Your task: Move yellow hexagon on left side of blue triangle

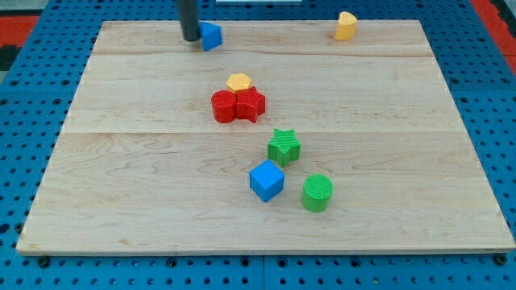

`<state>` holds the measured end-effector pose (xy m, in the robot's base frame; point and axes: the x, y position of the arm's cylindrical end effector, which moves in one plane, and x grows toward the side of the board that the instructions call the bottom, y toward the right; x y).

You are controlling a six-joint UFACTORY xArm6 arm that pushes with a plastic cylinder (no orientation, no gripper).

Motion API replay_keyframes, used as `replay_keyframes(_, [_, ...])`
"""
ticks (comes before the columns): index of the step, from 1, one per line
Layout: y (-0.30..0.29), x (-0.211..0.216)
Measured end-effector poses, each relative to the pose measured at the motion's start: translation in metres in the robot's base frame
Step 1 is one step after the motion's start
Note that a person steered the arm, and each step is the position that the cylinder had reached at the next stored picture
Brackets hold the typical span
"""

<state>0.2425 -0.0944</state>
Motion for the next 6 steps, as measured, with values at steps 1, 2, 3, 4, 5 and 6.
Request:
replay_keyframes(1, [0.039, -0.003])
replay_keyframes(2, [0.093, -0.003])
replay_keyframes(3, [0.116, -0.004])
replay_keyframes(4, [0.120, 0.010])
replay_keyframes(5, [0.130, 0.110])
replay_keyframes(6, [0.085, 0.148])
